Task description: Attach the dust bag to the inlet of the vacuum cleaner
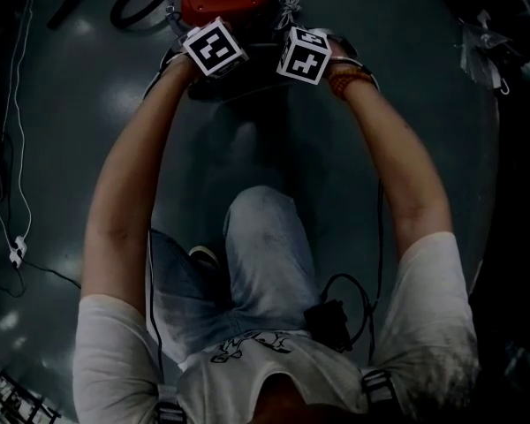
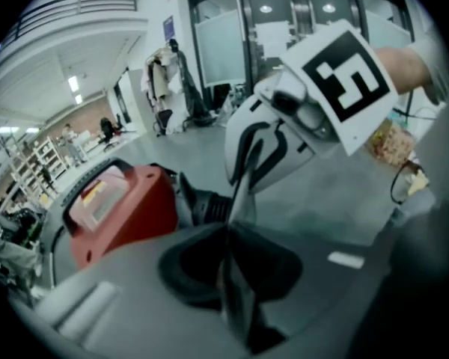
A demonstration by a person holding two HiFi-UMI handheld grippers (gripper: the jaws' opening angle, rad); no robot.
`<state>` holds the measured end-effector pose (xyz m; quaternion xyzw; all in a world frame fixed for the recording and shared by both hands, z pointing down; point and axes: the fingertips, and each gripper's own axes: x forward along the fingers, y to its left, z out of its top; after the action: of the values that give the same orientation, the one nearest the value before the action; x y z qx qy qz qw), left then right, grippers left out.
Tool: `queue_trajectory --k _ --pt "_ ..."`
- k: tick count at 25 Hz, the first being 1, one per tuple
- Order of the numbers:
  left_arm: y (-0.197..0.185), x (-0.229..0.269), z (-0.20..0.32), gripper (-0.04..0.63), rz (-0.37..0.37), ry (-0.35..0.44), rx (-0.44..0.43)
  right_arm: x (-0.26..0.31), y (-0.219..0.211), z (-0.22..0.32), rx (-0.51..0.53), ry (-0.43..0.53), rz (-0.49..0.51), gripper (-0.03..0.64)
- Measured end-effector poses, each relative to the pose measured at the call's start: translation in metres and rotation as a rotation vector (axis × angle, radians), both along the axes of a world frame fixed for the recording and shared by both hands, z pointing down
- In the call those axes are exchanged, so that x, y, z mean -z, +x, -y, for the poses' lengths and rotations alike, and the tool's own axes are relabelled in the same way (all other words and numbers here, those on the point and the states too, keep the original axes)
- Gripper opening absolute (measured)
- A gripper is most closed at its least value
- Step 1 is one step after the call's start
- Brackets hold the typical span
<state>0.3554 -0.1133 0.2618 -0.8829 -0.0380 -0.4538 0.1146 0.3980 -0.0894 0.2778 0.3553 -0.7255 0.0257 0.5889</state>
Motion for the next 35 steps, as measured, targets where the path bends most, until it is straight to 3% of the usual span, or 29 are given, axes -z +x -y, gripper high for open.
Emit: queue_trajectory --k 3,6,8,10,17,21,27,35 --pt "0.011 0.008 -0.001 0.037 -0.038 0.033 -0.041 -0.002 0.002 0.0 -0.018 0.01 0.019 0.064" --pt "0.026 0.021 -0.004 0.037 -0.019 0.095 -0.088 -0.008 0.01 -0.006 -0.104 0.012 0.122 0.064" --pt "0.029 0.024 -0.003 0.027 -0.009 0.09 -0.081 -0.012 0.012 -0.008 -0.143 0.011 0.171 0.064" --pt "0.026 0.021 -0.001 0.023 -0.008 0.078 -0.062 -0.011 0.012 -0.005 -0.125 0.012 0.15 0.064" --pt "0.006 0.007 0.007 0.023 -0.066 -0.004 0.03 0.003 0.004 0.011 0.048 0.031 -0.066 0.072" --pt "0.015 0.016 0.007 0.018 -0.091 0.041 0.005 0.001 0.007 0.008 -0.007 0.055 0.006 0.071" --pt "0.026 0.022 0.0 0.015 -0.04 0.104 -0.058 -0.006 0.013 0.001 -0.122 0.127 0.152 0.071" --pt "0.013 0.012 -0.003 0.02 -0.131 -0.023 0.002 0.003 0.007 0.014 0.008 0.129 -0.016 0.071"
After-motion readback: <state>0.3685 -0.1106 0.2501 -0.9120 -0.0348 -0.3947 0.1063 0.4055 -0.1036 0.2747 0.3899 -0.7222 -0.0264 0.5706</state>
